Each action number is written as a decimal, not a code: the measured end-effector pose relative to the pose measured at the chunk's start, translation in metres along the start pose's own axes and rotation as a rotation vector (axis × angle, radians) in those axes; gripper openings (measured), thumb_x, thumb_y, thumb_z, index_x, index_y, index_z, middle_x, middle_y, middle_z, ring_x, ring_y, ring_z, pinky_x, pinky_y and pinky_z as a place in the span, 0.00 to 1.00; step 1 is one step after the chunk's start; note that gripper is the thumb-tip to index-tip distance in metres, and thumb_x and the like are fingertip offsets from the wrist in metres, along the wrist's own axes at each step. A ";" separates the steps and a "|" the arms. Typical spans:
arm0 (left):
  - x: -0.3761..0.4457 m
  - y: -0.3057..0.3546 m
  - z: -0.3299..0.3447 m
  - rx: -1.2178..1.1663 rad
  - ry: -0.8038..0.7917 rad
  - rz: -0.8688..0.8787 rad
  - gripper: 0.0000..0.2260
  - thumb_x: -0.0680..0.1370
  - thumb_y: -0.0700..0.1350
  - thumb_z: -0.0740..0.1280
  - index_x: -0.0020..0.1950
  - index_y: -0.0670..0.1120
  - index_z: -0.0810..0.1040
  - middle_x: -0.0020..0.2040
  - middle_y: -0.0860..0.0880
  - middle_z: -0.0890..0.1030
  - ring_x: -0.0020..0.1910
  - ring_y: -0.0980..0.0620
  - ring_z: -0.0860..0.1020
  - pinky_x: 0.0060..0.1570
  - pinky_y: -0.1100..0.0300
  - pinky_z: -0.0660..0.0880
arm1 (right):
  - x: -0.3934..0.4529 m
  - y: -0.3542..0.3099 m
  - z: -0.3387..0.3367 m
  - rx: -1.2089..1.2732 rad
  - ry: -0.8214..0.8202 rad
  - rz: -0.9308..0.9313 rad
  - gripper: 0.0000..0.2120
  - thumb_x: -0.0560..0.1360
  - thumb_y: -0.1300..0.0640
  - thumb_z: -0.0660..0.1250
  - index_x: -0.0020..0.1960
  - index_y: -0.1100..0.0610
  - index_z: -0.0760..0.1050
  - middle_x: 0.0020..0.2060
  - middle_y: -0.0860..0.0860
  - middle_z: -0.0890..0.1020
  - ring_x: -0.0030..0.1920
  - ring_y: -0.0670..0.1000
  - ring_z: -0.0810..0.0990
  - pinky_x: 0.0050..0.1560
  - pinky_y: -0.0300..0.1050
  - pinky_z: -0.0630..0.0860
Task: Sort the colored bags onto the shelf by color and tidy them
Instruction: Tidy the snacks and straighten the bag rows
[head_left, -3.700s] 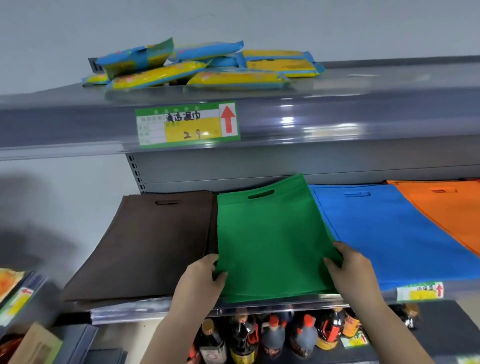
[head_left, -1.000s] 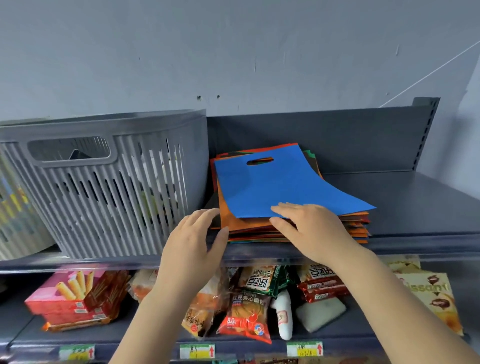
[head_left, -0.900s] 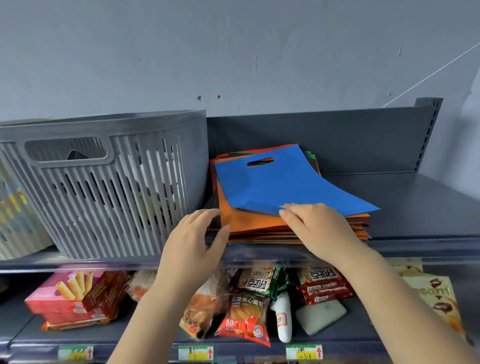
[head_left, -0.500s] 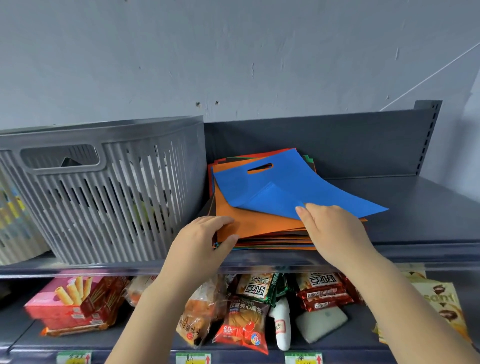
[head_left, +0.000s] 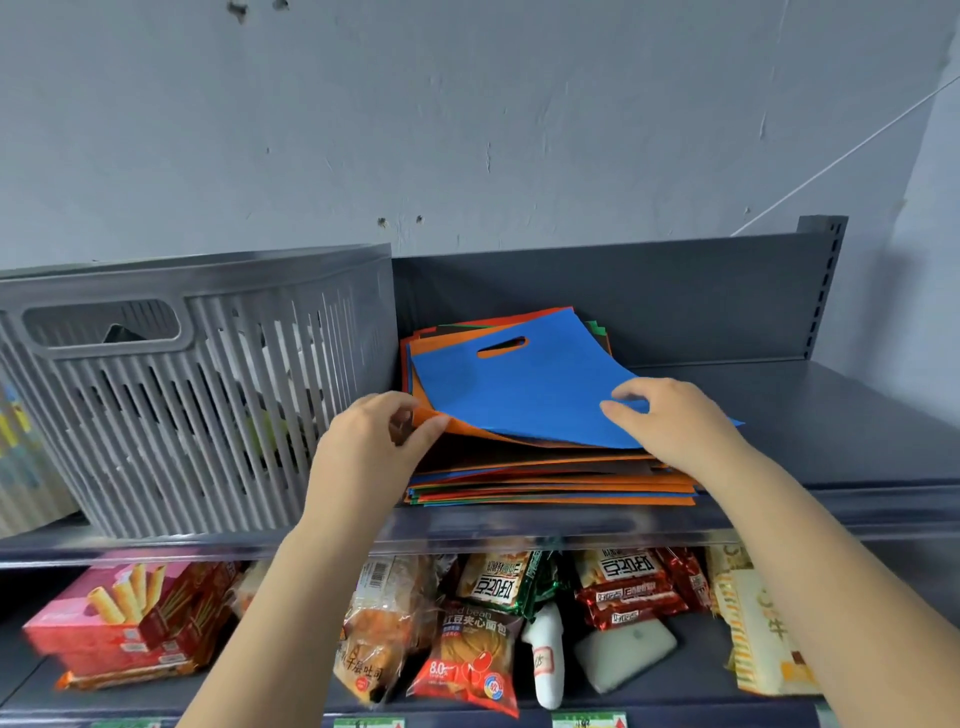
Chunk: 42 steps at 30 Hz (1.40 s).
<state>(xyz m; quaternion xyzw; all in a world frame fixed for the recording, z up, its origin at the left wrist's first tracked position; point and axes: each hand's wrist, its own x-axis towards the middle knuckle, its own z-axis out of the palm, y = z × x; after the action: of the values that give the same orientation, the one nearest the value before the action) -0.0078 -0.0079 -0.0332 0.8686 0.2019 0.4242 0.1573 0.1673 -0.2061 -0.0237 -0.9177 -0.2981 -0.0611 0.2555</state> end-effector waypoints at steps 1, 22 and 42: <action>0.003 0.002 0.001 0.007 0.012 -0.022 0.14 0.74 0.54 0.69 0.50 0.45 0.80 0.39 0.51 0.79 0.38 0.53 0.75 0.38 0.61 0.71 | 0.004 0.004 -0.001 -0.024 -0.009 0.035 0.22 0.79 0.42 0.58 0.68 0.51 0.70 0.68 0.47 0.71 0.66 0.51 0.71 0.65 0.51 0.68; 0.028 0.001 0.027 -0.126 -0.234 -0.341 0.07 0.75 0.32 0.62 0.39 0.42 0.71 0.34 0.39 0.74 0.31 0.48 0.67 0.29 0.60 0.63 | 0.014 0.034 -0.013 0.248 0.167 0.259 0.17 0.74 0.62 0.65 0.31 0.60 0.61 0.27 0.52 0.62 0.27 0.50 0.60 0.28 0.43 0.55; -0.054 -0.019 -0.013 -1.098 0.109 -0.431 0.15 0.79 0.38 0.63 0.55 0.58 0.79 0.53 0.50 0.82 0.49 0.51 0.79 0.49 0.57 0.76 | -0.134 0.038 0.009 1.493 0.552 0.275 0.14 0.80 0.64 0.56 0.53 0.52 0.78 0.45 0.47 0.85 0.43 0.45 0.84 0.35 0.37 0.79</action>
<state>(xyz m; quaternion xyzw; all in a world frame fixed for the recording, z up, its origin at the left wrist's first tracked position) -0.0528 -0.0158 -0.0703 0.5765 0.1327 0.4690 0.6558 0.0800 -0.2965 -0.0836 -0.4851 -0.0706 -0.0384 0.8708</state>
